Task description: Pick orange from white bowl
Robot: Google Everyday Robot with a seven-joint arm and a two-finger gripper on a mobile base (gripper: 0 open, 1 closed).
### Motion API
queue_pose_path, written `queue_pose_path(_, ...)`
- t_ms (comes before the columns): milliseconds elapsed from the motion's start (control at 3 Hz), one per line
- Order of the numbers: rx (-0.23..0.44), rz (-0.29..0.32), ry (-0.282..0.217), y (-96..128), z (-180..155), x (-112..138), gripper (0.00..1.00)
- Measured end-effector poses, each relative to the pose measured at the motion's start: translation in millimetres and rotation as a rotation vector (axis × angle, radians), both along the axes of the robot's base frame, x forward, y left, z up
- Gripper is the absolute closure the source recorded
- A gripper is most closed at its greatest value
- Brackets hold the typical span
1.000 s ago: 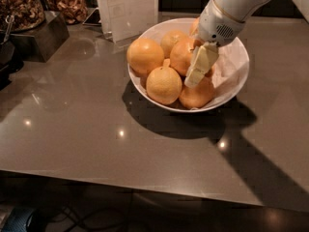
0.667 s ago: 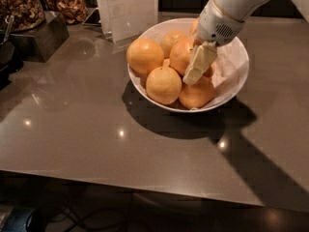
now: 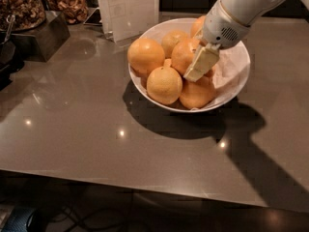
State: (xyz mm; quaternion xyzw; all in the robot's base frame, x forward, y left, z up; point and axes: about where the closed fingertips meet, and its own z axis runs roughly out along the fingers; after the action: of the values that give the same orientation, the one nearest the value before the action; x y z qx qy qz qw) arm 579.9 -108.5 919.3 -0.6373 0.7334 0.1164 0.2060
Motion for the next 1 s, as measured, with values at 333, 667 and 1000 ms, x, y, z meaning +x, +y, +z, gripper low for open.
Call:
queue_pose_path(333, 0.048, -0.031, -0.023, -12, 8, -8, 1.00)
queue_pose_path(667, 0.107, -0.044, -0.086, -24, 34, -29, 1.00)
queue_pose_path(1000, 0.154, -0.054, -0.175, -36, 68, -61, 1.00)
